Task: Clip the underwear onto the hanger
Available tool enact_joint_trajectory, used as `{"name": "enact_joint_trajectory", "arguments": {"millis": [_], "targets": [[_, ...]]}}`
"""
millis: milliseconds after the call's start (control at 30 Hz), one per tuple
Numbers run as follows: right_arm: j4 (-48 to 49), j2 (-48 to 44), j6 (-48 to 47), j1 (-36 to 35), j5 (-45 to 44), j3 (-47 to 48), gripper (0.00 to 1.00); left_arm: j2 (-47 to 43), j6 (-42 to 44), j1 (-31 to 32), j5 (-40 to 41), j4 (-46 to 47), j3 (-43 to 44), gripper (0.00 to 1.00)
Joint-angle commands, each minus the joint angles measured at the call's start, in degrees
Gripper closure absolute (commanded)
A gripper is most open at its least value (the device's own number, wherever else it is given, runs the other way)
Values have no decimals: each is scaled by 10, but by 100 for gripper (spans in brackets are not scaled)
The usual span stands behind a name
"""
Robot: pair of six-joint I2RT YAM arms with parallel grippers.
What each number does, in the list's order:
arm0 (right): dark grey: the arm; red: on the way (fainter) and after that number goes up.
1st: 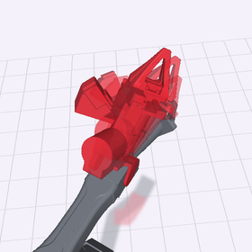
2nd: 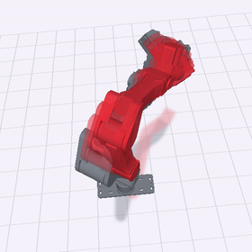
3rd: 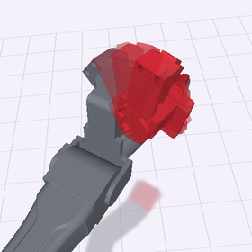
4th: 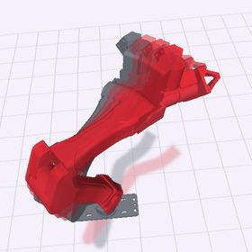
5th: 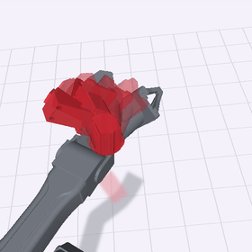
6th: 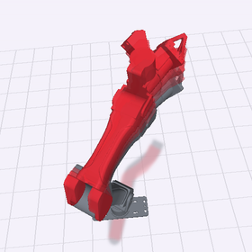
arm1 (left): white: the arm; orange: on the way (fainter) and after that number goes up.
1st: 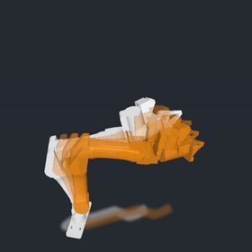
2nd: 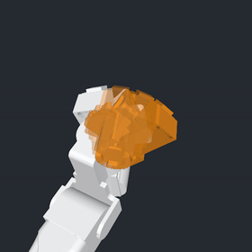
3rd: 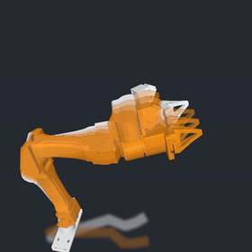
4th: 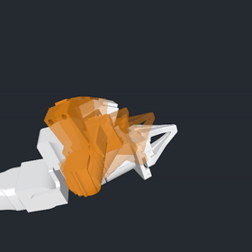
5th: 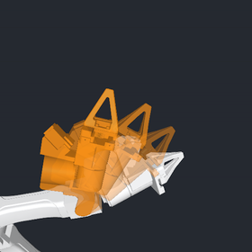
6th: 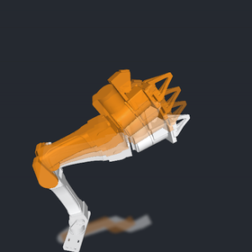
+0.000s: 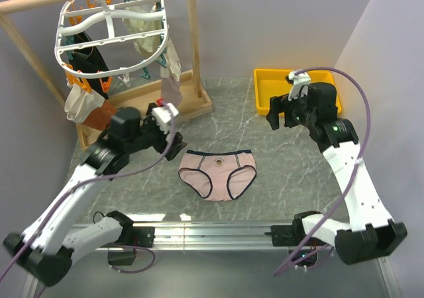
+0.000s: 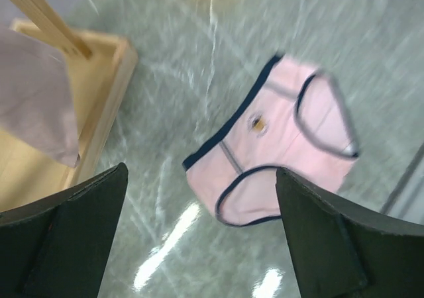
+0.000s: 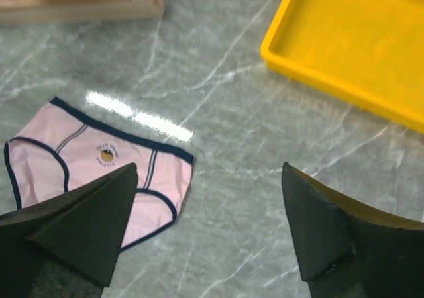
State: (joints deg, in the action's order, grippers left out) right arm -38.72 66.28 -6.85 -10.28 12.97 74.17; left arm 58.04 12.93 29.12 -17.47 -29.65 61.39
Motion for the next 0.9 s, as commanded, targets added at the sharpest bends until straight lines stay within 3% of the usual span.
{"name": "enact_joint_trajectory", "arguments": {"millis": [0, 67, 133, 233, 333, 500, 633, 867], "targets": [[60, -38, 12, 2, -7, -27, 3, -76, -117, 1, -13, 5, -2, 1], [63, -44, 8, 3, 28, -28, 2, -90, -174, -7, -17, -5, 19, 1], [56, -38, -10, 2, 64, -26, 1, -115, -233, -61, -47, -2, 15, 1], [30, -4, -18, -11, 100, -4, 1, -136, -314, -122, 16, -7, 34, 1], [35, 31, 3, -25, 96, 24, 5, -152, -353, -196, 24, -7, 65, 1], [130, 49, 54, -72, 99, 41, 6, -191, -427, -323, 48, -15, 93, 16], [205, 68, 68, -135, 76, 59, 7, -206, -449, -417, 95, -27, 107, 28], [306, 175, 68, -269, 22, 161, 7, -203, -422, -444, 95, 39, 89, 41]]}}
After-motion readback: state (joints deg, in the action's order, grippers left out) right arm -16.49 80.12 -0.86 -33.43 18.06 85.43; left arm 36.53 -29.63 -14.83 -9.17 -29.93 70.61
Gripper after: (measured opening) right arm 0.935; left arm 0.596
